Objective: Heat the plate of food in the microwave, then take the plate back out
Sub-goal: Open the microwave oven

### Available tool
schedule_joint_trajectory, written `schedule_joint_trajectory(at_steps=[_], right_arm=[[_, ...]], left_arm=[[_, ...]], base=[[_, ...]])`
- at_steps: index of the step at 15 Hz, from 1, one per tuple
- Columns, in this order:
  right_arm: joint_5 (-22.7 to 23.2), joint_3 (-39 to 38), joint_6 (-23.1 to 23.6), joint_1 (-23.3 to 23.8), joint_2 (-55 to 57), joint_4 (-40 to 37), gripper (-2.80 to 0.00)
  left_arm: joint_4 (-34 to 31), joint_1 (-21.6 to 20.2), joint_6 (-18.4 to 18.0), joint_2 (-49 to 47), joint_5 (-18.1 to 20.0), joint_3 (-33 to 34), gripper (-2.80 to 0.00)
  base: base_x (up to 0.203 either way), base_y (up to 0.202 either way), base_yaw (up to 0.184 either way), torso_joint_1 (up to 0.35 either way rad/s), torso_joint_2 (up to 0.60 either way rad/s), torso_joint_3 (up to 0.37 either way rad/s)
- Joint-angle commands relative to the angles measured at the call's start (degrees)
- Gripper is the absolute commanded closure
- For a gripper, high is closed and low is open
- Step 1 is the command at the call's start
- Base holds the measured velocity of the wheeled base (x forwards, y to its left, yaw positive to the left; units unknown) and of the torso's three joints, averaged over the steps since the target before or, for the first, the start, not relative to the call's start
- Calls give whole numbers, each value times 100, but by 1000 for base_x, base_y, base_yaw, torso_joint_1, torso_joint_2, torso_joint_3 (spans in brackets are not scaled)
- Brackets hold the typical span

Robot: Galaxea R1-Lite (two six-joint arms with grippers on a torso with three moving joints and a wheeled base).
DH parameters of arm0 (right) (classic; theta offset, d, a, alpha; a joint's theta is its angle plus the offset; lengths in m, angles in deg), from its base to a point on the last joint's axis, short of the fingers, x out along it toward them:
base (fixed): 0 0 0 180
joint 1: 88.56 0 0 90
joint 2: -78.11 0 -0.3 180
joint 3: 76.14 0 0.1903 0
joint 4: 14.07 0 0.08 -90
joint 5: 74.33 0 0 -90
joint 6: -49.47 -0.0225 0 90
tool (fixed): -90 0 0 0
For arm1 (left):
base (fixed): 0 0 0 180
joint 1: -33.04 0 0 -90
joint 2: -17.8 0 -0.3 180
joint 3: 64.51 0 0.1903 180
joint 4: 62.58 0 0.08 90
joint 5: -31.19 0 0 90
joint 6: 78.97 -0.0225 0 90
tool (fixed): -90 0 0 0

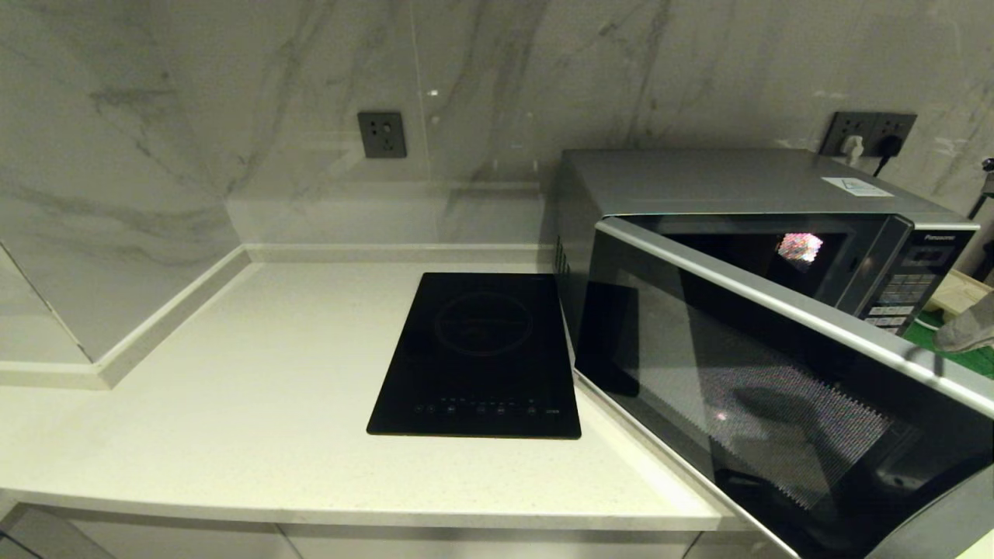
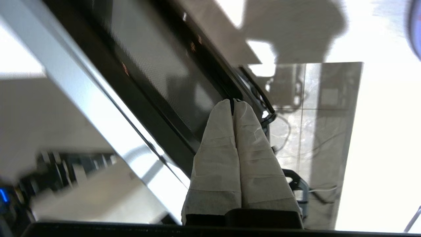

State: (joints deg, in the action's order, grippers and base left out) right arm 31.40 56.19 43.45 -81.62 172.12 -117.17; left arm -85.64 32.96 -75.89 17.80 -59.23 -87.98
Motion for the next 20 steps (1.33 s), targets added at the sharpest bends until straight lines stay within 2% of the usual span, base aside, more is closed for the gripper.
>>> schedule_joint_trajectory(at_steps=[1,4,5,12,20], right_arm=[[265,-440,645,-9,-359,-50,0],[851,-998,1698,-103,-757,-47,0],[972,-1072,1842,-275,-814,-42,0],[1105,-1061,1844,-1649,-722,48,0],[1174,-1007,1823,-2436,-469,312,0]], left_arm=[[5,-1,8,0,-2,1,0],[5,-1,8,0,-2,1,0],[5,-1,8,0,-2,1,0],[5,-1,8,0,-8,1,0],[5,-1,8,0,-2,1,0]], base=[[0,0,0,0,0,0],[0,0,0,0,0,0],[0,0,0,0,0,0],[0,0,0,0,0,0],[0,0,0,0,0,0]])
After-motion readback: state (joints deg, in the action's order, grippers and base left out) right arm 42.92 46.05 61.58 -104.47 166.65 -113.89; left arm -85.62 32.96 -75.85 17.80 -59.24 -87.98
